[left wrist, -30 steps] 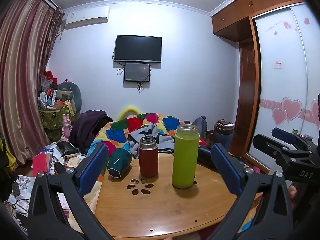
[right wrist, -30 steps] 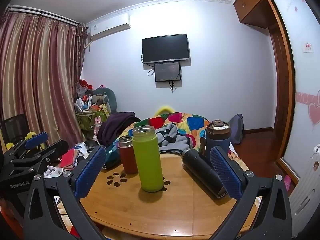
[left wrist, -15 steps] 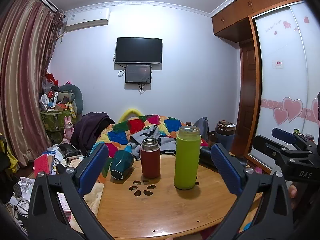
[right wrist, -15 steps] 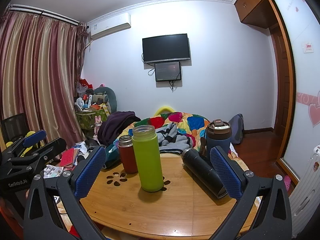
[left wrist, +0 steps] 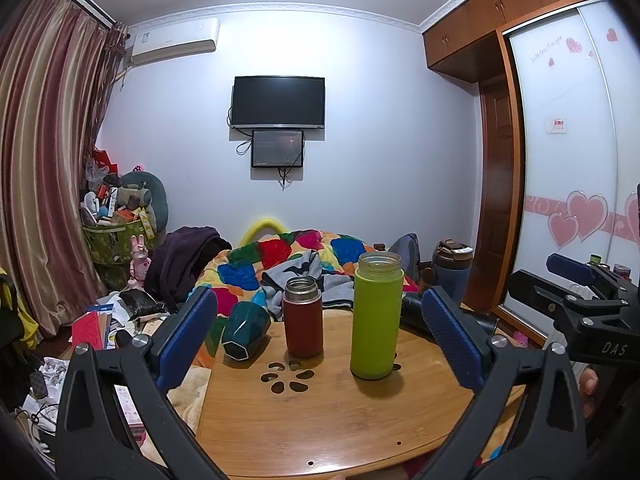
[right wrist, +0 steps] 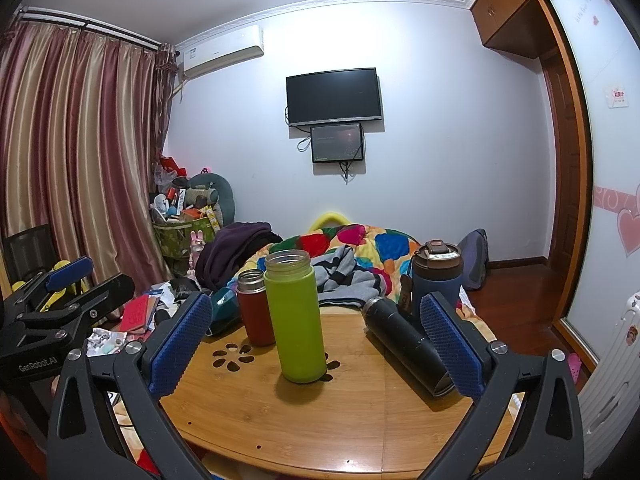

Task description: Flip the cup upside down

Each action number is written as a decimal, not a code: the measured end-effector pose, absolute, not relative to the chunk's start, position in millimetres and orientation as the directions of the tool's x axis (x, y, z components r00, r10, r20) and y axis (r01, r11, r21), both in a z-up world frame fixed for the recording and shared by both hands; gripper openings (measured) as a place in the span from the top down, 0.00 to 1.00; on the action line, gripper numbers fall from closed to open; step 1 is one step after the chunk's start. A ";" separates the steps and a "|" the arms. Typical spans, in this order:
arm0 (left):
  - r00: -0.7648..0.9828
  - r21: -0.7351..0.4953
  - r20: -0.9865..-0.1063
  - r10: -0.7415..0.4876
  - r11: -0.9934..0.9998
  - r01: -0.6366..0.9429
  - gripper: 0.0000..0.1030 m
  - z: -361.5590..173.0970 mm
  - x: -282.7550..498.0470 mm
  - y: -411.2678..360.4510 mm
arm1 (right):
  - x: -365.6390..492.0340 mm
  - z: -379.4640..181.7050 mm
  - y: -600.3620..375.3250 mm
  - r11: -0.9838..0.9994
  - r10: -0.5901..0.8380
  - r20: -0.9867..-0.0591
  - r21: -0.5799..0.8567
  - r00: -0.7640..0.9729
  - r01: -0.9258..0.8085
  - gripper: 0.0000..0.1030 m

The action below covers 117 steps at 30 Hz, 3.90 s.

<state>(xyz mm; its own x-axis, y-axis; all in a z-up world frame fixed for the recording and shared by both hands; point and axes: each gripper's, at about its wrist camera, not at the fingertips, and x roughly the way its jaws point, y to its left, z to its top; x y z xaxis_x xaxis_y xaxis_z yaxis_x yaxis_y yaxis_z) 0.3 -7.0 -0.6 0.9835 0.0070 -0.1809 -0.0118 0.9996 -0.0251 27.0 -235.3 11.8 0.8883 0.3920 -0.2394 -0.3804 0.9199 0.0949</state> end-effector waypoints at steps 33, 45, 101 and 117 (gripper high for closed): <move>0.985 -0.009 -0.171 0.003 1.000 -0.004 0.00 2.5 -4.6 -14.3 | 22.6 15.4 -238.7 0.918 0.397 -0.229 0.094 0.889 -0.386 0.00; 0.983 -0.013 -0.184 -0.004 1.000 0.001 0.00 0.8 1.1 -15.9 | 25.4 11.5 -237.0 0.916 0.401 -0.240 0.095 0.884 -0.390 0.00; 0.663 -0.383 -0.480 -0.575 0.817 0.432 0.38 -61.4 163.0 -31.8 | 117.9 -118.7 -196.3 0.791 0.572 -0.461 0.093 0.678 -0.605 0.02; 0.754 -0.240 -0.484 -0.444 0.896 0.374 0.29 -66.2 154.3 -40.5 | 114.7 -126.4 -192.0 0.773 0.597 -0.460 0.112 0.657 -0.625 0.36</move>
